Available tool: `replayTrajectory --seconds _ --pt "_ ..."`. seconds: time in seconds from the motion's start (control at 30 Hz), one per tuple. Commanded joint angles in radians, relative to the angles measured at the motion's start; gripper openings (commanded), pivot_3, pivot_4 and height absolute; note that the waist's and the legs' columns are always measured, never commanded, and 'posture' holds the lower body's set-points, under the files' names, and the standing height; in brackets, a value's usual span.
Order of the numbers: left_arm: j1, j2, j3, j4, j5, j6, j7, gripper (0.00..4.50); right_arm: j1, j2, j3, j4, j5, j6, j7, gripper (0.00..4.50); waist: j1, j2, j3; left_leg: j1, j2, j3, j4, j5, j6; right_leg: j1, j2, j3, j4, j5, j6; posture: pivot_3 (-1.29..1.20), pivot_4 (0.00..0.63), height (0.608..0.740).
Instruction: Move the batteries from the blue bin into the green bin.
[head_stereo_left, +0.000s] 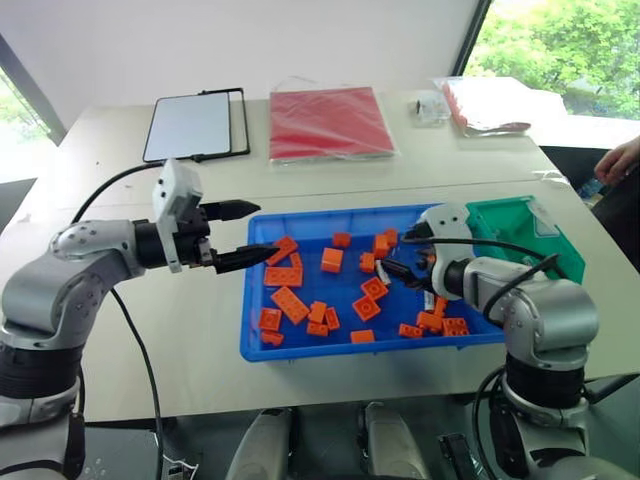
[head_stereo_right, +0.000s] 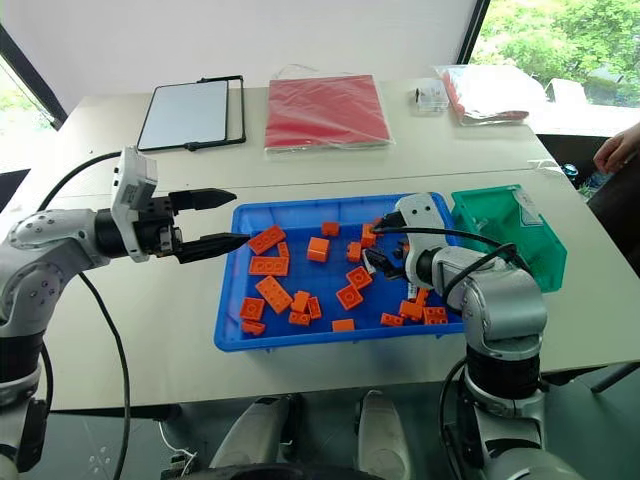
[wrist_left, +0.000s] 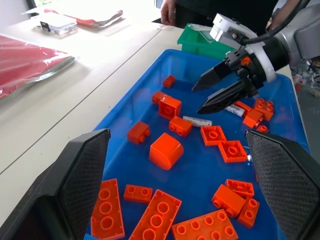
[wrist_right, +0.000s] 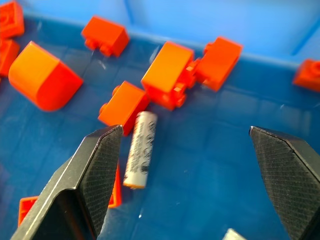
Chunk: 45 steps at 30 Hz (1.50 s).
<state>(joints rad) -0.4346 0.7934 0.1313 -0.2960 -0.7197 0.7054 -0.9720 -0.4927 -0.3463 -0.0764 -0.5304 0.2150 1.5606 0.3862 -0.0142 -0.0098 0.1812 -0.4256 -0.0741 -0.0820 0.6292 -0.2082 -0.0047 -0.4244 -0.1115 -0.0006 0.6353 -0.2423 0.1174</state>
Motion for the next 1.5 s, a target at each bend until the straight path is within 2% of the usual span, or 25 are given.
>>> replayTrajectory --seconds 0.03,0.23,0.43,0.53,0.73,0.77,0.97,1.1,1.2,1.3,1.4,1.5 --pt "0.011 0.002 0.031 -0.038 -0.006 -0.019 0.009 4.5 -0.015 -0.014 0.041 -0.014 0.03 -0.006 -0.001 4.15 -0.001 0.0 0.0 0.0 0.0 0.0 0.0 0.0 0.0 0.0 0.0 0.0 0.0 0.0 0.0 0.0 0.15 0.731" --pt "0.031 -0.001 0.039 -0.058 -0.01 -0.021 0.028 4.5 -0.013 -0.015 0.122 0.065 0.029 -0.087 -0.018 4.15 0.0 0.0 0.0 0.0 0.0 0.0 0.0 0.0 0.0 0.0 0.0 0.0 0.0 0.0 0.0 0.0 0.15 0.731" --pt "0.045 0.002 0.053 -0.072 -0.018 -0.021 0.04 4.5 -0.024 -0.012 0.129 0.169 0.032 -0.154 -0.027 4.15 0.0 0.0 0.0 0.0 0.0 0.0 0.001 0.0 0.0 0.0 0.0 0.0 0.0 0.0 0.0 0.0 0.15 0.731" --pt "0.052 0.005 0.058 -0.073 -0.019 -0.023 0.043 4.5 -0.015 -0.02 0.122 0.181 0.039 -0.157 -0.025 3.29 0.0 0.0 0.0 0.0 0.0 0.0 0.0 0.0 0.0 0.001 0.0 0.0 0.0 0.0 0.0 0.0 0.15 0.731" --pt "0.054 0.004 0.06 -0.073 -0.021 -0.027 0.046 4.5 0.017 -0.048 0.111 0.15 0.052 -0.149 -0.021 0.18 0.0 0.0 0.0 0.0 0.0 0.0 0.0 0.0 0.0 0.001 0.0 0.0 0.0 0.0 0.0 0.0 0.15 0.731" --pt "0.053 0.005 0.059 -0.072 -0.021 -0.029 0.045 4.5 0.025 -0.055 0.11 0.141 0.054 -0.147 -0.022 0.05 0.001 0.0 0.0 0.0 0.0 0.0 0.0 0.0 0.0 0.001 0.0 0.0 0.0 0.0 0.0 0.0 0.15 0.731" --pt "0.037 0.005 0.048 -0.05 -0.013 -0.038 0.036 4.5 0.031 -0.094 0.07 0.079 0.058 -0.15 -0.031 0.06 0.002 0.0 0.0 0.0 0.0 0.0 0.001 0.0 0.0 0.001 0.0 0.0 0.0 0.0 0.0 0.0 0.15 0.731" --pt "0.03 -0.003 0.031 -0.04 -0.007 -0.044 0.027 4.5 -0.076 -0.142 -0.143 0.007 0.085 -0.076 -0.021 0.06 0.003 0.001 0.001 0.0 0.0 0.0 0.001 0.0 0.0 0.001 0.0 0.0 0.0 0.0 0.0 0.0 0.15 0.731" --pt "0.028 -0.006 0.026 -0.03 -0.003 -0.049 0.018 4.5 -0.12 -0.19 -0.237 0.009 0.091 -0.069 -0.021 0.06 0.004 0.0 0.0 0.0 0.0 0.0 0.0 0.0 0.0 0.001 0.0 -0.001 -0.001 0.0 0.0 0.0 0.15 0.731" --pt "0.012 -0.026 0.0 -0.012 0.01 -0.06 0.013 4.5 -0.086 -0.311 -0.305 0.066 0.072 -0.18 0.004 0.06 0.007 0.0 0.0 0.0 0.0 -0.001 0.0 0.0 0.0 0.001 0.0 -0.002 -0.001 0.0 0.0 0.0 0.15 0.731" --pt "-0.013 -0.04 -0.019 0.01 0.021 -0.069 0.0 4.5 -0.025 -0.365 -0.314 0.114 0.063 -0.246 0.009 0.06 0.004 0.0 0.0 0.0 0.0 0.0 0.0 0.0 0.001 0.002 0.0 -0.002 -0.002 0.0 0.0 0.0 0.15 0.731" --pt "-0.044 -0.05 -0.035 0.04 0.034 -0.078 -0.014 4.5 0.035 -0.381 -0.297 0.135 0.039 -0.302 -0.011 1.53 0.0 0.0 0.0 0.0 0.0 0.0 0.0 0.0 0.001 0.002 0.0 -0.001 -0.002 0.0 0.0 0.0 0.15 0.731"
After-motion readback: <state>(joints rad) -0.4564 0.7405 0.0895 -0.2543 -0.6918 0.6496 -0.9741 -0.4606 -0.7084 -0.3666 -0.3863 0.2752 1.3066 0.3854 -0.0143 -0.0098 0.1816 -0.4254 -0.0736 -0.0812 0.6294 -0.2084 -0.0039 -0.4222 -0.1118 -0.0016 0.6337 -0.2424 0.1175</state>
